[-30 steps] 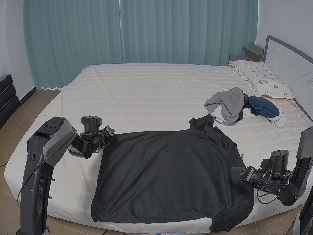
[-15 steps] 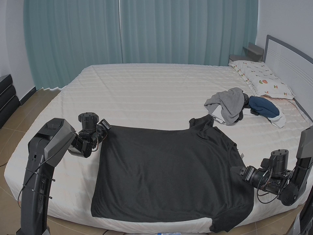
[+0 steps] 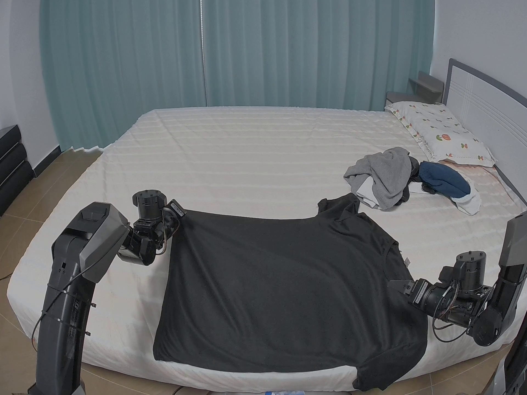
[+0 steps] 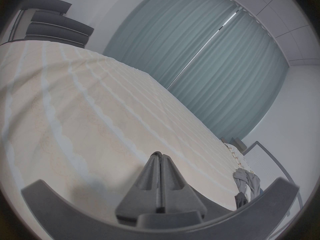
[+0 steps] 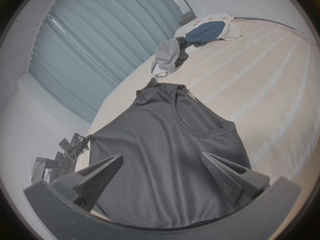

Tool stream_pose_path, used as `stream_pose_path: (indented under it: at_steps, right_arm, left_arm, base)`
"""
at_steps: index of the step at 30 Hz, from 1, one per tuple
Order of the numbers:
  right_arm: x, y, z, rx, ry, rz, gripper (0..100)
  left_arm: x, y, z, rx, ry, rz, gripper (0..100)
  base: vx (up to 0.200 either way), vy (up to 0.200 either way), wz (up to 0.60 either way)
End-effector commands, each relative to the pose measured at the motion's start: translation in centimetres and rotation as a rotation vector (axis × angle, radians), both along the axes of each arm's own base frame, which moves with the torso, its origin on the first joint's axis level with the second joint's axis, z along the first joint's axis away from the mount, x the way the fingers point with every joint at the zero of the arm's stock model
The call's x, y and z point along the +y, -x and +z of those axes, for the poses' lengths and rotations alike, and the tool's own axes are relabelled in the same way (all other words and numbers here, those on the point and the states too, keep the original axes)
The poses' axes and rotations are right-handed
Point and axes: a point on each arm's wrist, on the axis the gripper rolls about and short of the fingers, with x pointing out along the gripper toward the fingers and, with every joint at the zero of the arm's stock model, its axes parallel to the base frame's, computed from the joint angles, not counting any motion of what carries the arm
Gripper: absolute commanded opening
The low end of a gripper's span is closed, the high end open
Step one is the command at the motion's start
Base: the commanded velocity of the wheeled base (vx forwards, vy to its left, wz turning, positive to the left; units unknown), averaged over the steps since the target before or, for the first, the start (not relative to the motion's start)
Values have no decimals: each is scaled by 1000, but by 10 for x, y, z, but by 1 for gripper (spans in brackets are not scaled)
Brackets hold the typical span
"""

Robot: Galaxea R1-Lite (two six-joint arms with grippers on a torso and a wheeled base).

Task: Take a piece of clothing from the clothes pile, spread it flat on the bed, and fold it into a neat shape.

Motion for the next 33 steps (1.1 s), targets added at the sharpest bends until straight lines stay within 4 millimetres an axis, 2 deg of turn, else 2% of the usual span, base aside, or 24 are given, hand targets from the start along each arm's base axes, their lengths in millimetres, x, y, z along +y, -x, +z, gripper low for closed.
stream_pose_path:
  at_steps: [1,6,13,14,17,18,20,25,26,27,32,33]
  right_arm:
    - [0,0,0,0,-1,0,100]
    - [0,-1,0,-3,-6,-4,100]
    - [-4,-14,4,-44,-17,-29,100]
    - [-4,-17,2,-44,-17,-34,100]
    - [-4,-29,-3,-57,0,-38,100]
    - [-6,-45,-3,-89,16,-45,100]
    - [-9,-58,-2,-115,32,-47,100]
    - [-20,-121,-12,-192,130,-63,100]
    - [-20,-121,-12,-192,130,-63,100]
    - [-24,-140,-14,-211,144,-68,100]
    - [-28,-179,-19,-173,143,-71,100]
    - [-28,-190,-27,-146,147,-73,100]
  left_arm:
    - [4,-1,0,-2,0,13,0]
    - [4,-2,-3,-2,2,13,0]
    - [3,0,-4,12,8,4,0]
    - [3,1,-4,15,8,3,100]
    - [2,2,-6,23,9,2,100]
    - [1,2,-6,24,9,-1,100]
    - [1,3,-7,29,8,-1,100]
    - [4,8,-13,53,23,10,100]
    - [4,8,-13,53,23,10,100]
    - [6,9,-10,56,36,17,100]
    - [9,14,-11,80,44,17,100]
    - [9,15,-14,89,45,13,100]
  base:
    - [0,0,0]
    - [0,0,0]
    - [0,0,0]
    - [0,0,0]
    - [0,0,0]
    - [0,0,0]
    - [0,0,0]
    - [0,0,0]
    - [0,0,0]
    - [0,0,0]
    - [0,0,0]
    - [0,0,0]
